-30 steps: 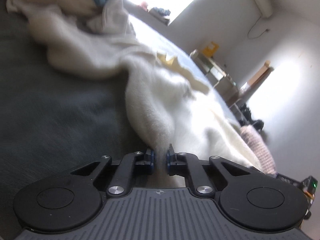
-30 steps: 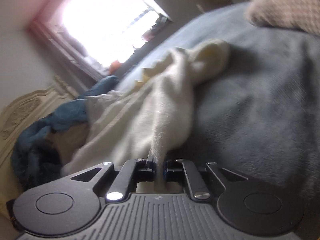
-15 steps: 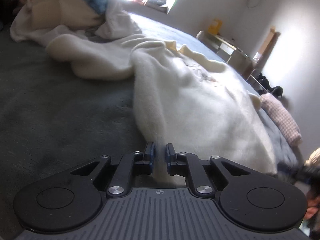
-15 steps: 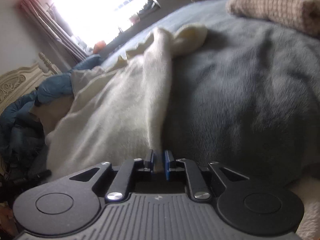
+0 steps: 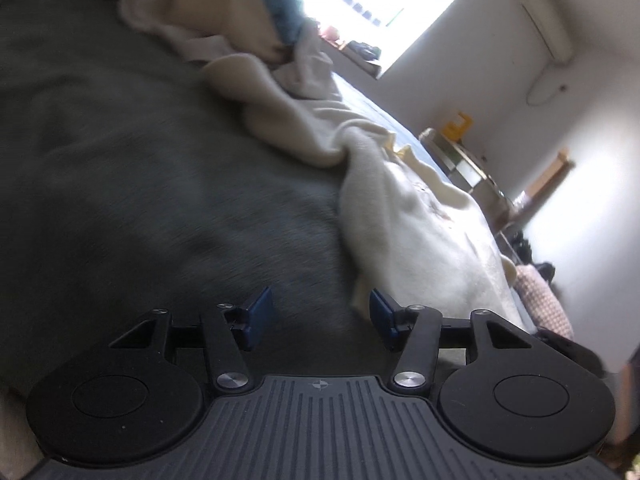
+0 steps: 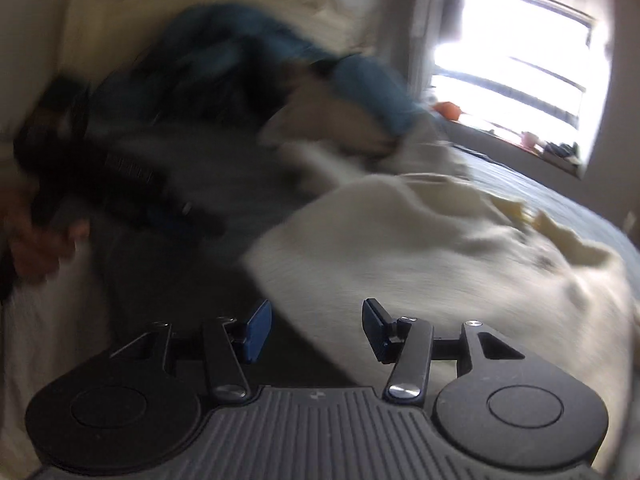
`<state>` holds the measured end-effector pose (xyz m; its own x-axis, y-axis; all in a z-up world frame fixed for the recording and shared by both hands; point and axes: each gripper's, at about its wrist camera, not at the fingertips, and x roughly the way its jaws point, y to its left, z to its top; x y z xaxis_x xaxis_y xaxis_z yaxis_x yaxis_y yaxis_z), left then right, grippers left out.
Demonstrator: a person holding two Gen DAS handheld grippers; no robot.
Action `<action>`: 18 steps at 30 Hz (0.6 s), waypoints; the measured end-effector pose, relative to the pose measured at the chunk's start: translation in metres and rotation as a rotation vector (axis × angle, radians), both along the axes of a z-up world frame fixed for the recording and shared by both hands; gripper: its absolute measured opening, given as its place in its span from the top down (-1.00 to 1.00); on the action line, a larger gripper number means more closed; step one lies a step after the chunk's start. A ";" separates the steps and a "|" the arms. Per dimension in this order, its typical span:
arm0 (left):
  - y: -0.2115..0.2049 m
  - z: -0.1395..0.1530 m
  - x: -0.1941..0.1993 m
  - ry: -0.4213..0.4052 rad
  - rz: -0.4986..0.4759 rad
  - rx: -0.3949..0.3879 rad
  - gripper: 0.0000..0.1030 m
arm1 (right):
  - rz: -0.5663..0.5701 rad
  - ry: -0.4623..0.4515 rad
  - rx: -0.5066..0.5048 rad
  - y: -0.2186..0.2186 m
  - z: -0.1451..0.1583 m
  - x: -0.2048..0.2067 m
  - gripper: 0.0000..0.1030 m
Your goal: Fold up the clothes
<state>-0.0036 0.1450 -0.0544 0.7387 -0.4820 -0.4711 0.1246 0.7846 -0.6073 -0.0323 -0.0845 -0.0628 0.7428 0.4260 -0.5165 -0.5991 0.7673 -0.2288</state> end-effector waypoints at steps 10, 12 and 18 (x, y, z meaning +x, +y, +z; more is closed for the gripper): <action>-0.022 0.003 -0.006 -0.113 -0.083 0.120 -0.29 | -0.134 0.073 0.272 -0.007 0.013 0.067 0.87; -0.040 0.005 0.001 -0.146 -0.130 0.161 -0.37 | -0.203 0.111 0.384 -0.030 0.016 0.076 0.89; -0.101 0.010 0.017 -0.252 -0.230 0.340 -0.47 | -0.265 0.199 0.578 -0.070 0.008 0.083 0.89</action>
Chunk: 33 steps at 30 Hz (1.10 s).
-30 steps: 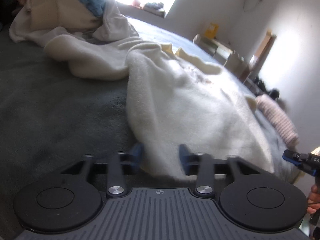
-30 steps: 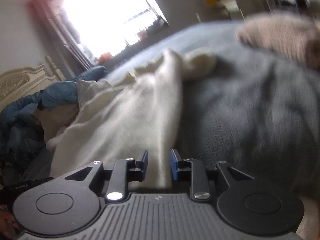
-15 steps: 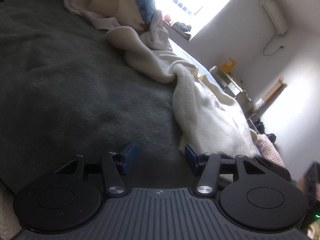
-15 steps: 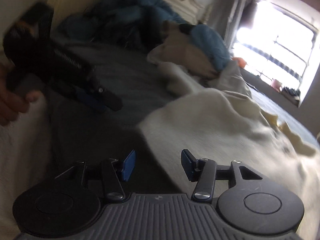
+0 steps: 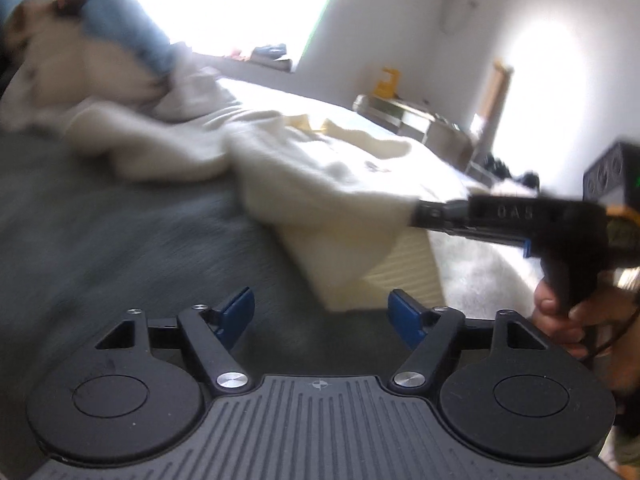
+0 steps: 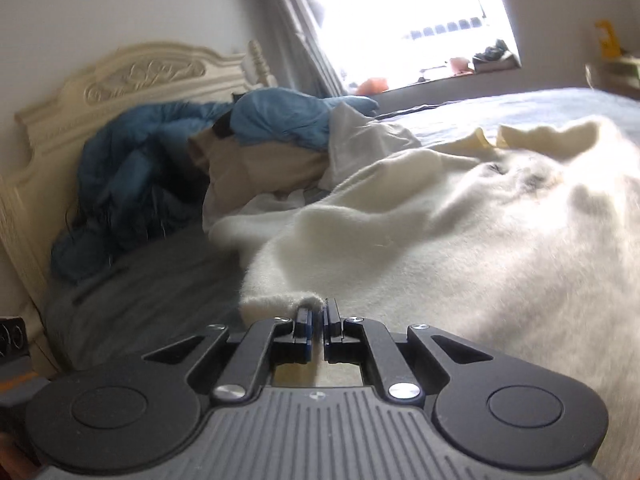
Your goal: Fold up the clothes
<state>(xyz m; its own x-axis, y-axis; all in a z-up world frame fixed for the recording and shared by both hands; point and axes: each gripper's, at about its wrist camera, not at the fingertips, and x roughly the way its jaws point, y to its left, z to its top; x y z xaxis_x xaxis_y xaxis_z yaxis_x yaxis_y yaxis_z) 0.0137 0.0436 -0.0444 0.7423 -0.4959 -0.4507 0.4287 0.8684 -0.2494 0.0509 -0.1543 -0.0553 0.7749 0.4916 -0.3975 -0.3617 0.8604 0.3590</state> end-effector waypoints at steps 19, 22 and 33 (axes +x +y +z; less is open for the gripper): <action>-0.032 -0.004 -0.002 -0.129 0.278 0.288 -0.02 | 0.020 -0.070 -0.057 -0.008 0.001 -0.023 0.80; -0.020 -0.004 -0.007 -0.125 0.285 0.272 -0.04 | 0.079 -0.100 -0.150 0.001 0.001 -0.037 0.56; -0.005 0.002 -0.007 -0.149 0.298 0.168 -0.05 | 0.210 -0.227 -0.558 0.064 -0.019 -0.060 0.06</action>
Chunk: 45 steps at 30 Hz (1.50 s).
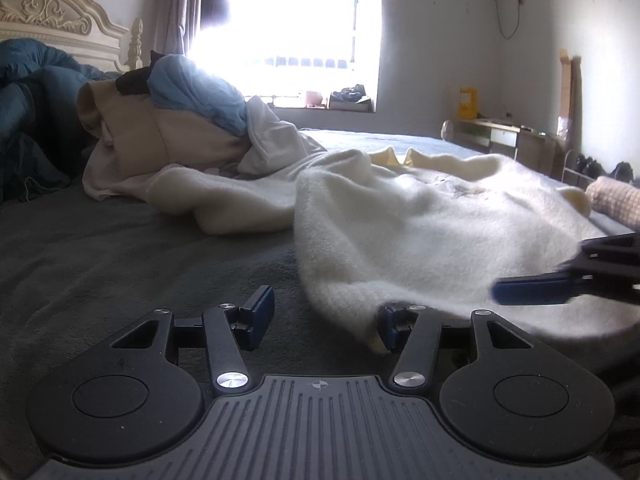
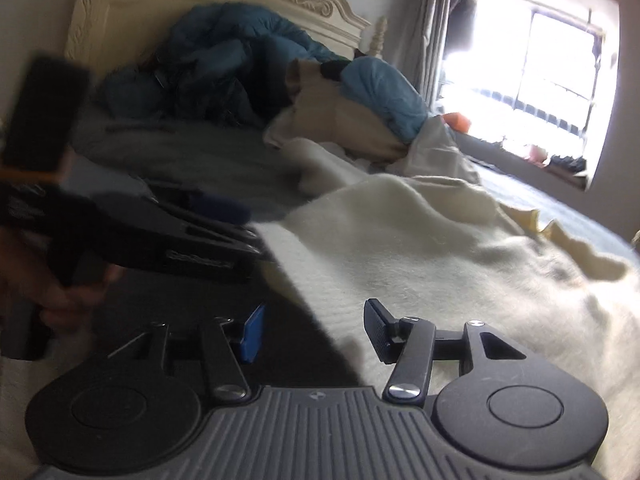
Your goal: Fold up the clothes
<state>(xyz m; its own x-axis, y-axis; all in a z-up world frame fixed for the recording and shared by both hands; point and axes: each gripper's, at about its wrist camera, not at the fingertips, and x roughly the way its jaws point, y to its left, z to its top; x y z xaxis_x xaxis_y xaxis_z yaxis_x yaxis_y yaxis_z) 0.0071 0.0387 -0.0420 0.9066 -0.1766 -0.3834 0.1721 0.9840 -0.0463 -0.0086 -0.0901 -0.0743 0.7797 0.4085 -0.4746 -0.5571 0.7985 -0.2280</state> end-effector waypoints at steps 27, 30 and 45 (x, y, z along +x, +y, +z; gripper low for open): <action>0.020 0.038 -0.060 -0.087 0.003 -0.201 0.99 | -0.145 -0.133 0.143 -0.045 0.067 -0.024 0.92; 0.023 0.015 -0.055 0.005 0.017 -0.195 0.99 | -0.109 -0.091 0.083 -0.037 0.046 -0.028 0.92; 0.091 -0.013 -0.065 0.102 0.036 -0.352 0.44 | 0.064 0.129 0.031 -0.022 0.025 -0.033 0.23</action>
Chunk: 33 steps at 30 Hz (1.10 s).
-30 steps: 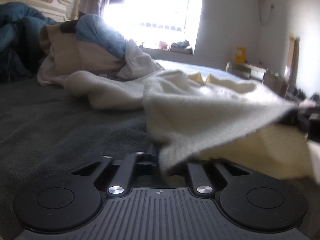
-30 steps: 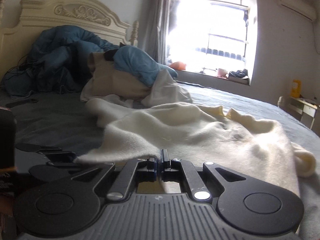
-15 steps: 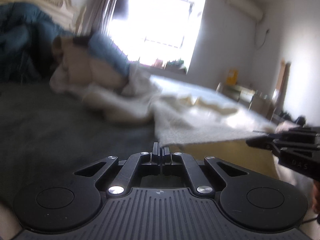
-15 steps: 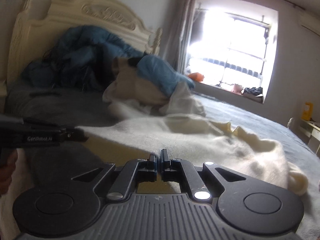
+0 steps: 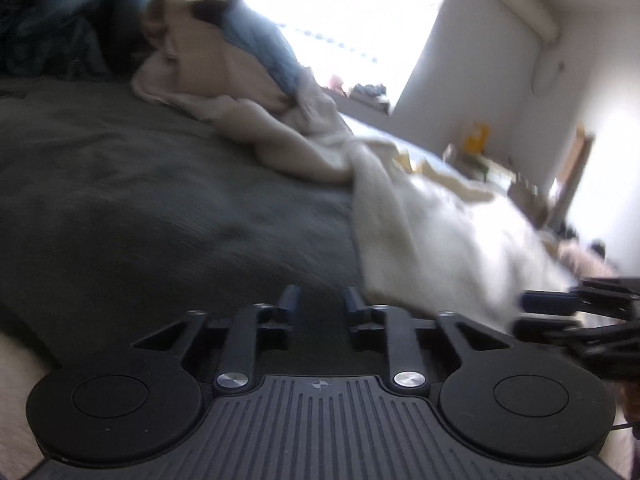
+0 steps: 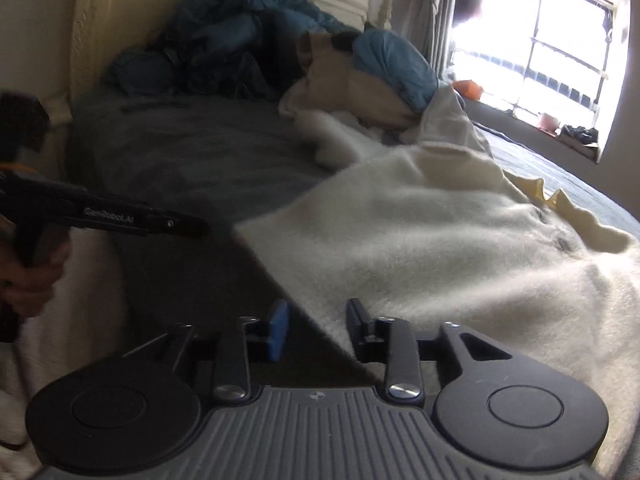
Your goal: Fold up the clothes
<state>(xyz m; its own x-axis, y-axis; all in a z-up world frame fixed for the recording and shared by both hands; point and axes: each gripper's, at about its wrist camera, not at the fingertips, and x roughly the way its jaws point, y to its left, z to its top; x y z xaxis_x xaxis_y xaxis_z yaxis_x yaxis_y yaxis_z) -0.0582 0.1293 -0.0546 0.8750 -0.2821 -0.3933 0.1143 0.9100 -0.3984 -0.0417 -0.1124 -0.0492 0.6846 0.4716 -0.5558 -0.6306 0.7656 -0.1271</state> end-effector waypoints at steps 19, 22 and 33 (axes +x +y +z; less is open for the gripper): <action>-0.030 -0.026 0.117 -0.074 -0.240 -0.151 -0.23 | 0.149 0.065 -0.203 0.232 0.027 0.235 -0.62; -0.027 -0.029 0.114 -0.090 -0.249 -0.166 -0.19 | 0.116 0.083 -0.298 0.253 0.000 0.266 -0.61; -0.035 -0.031 0.108 -0.100 -0.240 -0.131 -0.22 | -0.047 0.110 -0.007 0.199 0.072 0.342 0.47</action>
<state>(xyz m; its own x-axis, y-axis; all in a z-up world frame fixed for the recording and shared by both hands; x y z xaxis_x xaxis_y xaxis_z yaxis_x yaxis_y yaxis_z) 0.0496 0.0943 -0.0859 0.8100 -0.5283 -0.2547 0.3646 0.7937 -0.4869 0.3004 0.0865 0.0232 0.6407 0.4360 -0.6320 -0.6045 0.7940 -0.0650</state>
